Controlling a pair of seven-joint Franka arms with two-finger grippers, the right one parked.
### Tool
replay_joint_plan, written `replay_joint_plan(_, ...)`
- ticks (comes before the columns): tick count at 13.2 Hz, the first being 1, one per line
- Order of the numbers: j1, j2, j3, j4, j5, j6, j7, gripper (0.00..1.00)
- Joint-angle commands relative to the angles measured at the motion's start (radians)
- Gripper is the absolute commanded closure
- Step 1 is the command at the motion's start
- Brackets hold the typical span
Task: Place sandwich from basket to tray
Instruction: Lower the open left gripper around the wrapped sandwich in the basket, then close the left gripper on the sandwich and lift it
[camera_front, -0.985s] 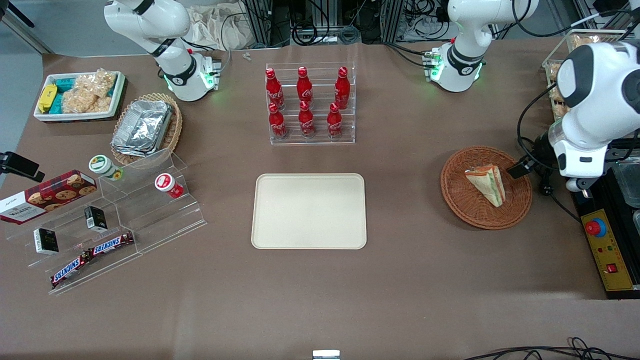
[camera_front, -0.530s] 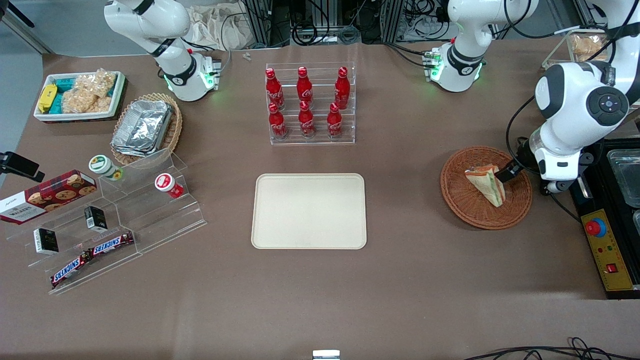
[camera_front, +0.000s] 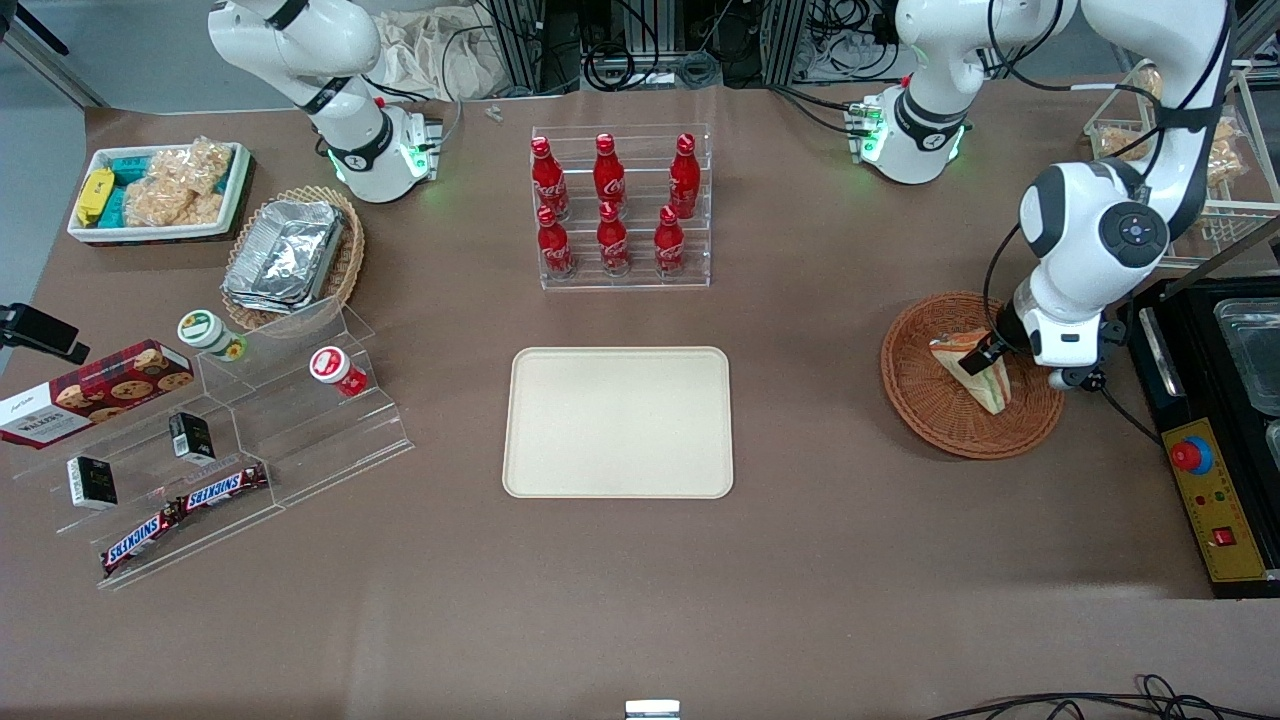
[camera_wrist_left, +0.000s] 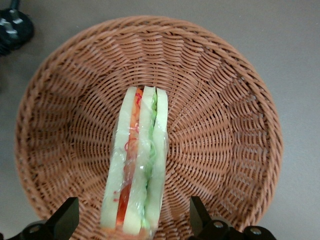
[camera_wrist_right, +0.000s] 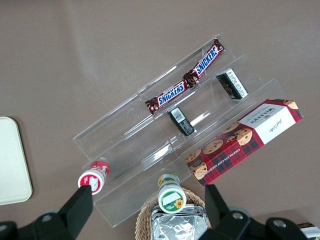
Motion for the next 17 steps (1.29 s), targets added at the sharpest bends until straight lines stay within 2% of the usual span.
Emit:
replay_joint_plan(1,0.011,0.055,-0.007,-0.042,-0.005,0.119,-0.007,0.00)
replay_joint_plan(3,0.011,0.096,0.005,-0.056,-0.005,0.190,-0.007,0.00)
replay_joint_plan(4,0.014,0.110,0.005,-0.053,-0.005,0.196,-0.007,0.05)
replay_joint_plan(5,0.014,0.112,0.005,-0.053,-0.005,0.196,-0.007,0.49)
replay_joint_plan(6,0.014,0.106,0.005,-0.053,-0.005,0.195,-0.007,0.99)
replay_joint_plan(14,0.011,0.087,0.002,-0.043,-0.007,0.182,-0.021,1.00)
replay_joint_plan(15,0.011,0.066,0.002,-0.030,-0.005,0.150,-0.012,1.00)
replay_joint_plan(17,0.011,0.012,0.002,0.047,0.002,-0.021,0.037,1.00)
